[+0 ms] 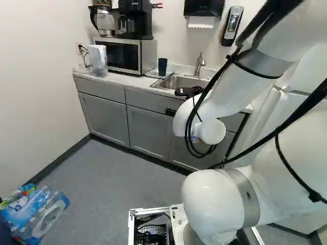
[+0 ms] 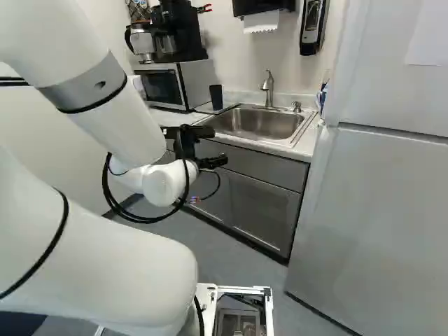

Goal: Rinse the cup and place it in the tray

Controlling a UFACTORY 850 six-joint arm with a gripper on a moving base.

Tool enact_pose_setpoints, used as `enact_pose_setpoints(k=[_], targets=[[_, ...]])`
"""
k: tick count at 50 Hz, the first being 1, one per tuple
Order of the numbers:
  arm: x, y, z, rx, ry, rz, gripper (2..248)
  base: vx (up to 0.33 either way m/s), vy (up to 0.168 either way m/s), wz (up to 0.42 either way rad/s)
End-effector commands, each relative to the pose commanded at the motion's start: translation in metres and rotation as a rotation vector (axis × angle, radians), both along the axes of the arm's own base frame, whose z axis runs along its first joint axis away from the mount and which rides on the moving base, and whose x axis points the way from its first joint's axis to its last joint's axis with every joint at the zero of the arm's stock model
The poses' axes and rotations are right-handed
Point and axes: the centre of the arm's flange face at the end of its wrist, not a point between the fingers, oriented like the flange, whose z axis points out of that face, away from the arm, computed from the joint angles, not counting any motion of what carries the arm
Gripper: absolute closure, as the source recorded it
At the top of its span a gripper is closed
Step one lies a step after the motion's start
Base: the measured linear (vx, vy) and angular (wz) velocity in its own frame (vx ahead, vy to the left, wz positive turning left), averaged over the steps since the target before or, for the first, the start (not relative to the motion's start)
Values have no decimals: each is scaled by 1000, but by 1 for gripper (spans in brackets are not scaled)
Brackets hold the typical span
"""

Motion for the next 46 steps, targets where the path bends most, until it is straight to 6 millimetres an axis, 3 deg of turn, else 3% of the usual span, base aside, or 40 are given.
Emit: enact_pose_setpoints(k=[21,46], targets=[[-12,4,-9,1,-15,15,3,0,0,0],[-14,5,-10,1,-17,17,3,0,0,0]])
